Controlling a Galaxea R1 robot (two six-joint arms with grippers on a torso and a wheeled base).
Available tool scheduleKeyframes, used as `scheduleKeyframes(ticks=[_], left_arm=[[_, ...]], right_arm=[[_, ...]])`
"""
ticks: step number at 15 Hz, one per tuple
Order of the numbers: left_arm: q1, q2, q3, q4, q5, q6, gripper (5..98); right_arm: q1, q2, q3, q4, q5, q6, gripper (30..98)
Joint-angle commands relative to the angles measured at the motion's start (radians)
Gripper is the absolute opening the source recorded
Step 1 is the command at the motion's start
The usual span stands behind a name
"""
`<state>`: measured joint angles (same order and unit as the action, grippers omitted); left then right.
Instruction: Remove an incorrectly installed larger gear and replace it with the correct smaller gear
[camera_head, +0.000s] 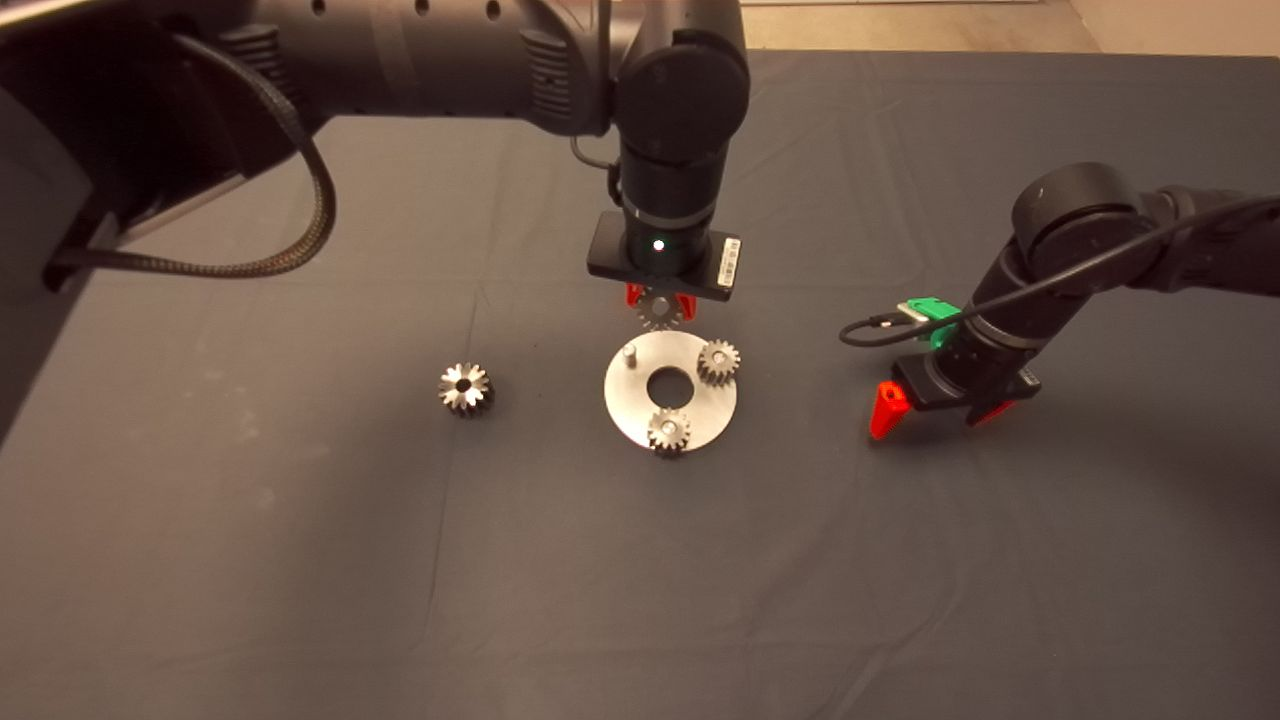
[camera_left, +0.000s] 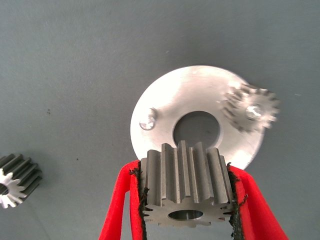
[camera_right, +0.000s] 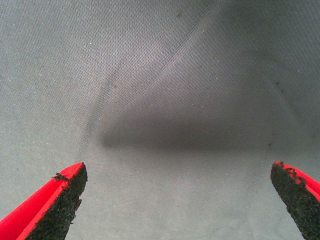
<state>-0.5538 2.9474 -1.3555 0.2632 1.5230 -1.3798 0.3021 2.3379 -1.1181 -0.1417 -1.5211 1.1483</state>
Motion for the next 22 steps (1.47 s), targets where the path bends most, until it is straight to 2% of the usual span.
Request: scheduleKeyframes(ticks=[1, 3, 6, 9, 22], left_arm=[[0.026, 0.003, -0.014, 0.048, 0.02, 0.002, 25.7], [0.04, 0.003, -0.023, 0.066, 0.02, 0.002, 25.7], [0.041, 0.003, -0.039, 0.074, 0.019, 0.005, 25.7], [0.043, 0.004, -0.04, 0.103, 0.019, 0.01, 25.7], [0.054, -0.003, -0.06, 0.1, 0.023, 0.021, 25.8]], right_arm=[[0.014, -0.005, 0.014, -0.03, -0.002, -0.009, 97.1], [0.014, -0.007, 0.012, -0.03, -0.002, -0.01, 97.1], [0.014, -0.007, 0.014, -0.03, -0.002, -0.01, 97.1], [0.015, -0.005, 0.012, -0.03, -0.002, -0.01, 97.1], [0.02, -0.005, 0.009, -0.032, -0.002, -0.01, 97.1]])
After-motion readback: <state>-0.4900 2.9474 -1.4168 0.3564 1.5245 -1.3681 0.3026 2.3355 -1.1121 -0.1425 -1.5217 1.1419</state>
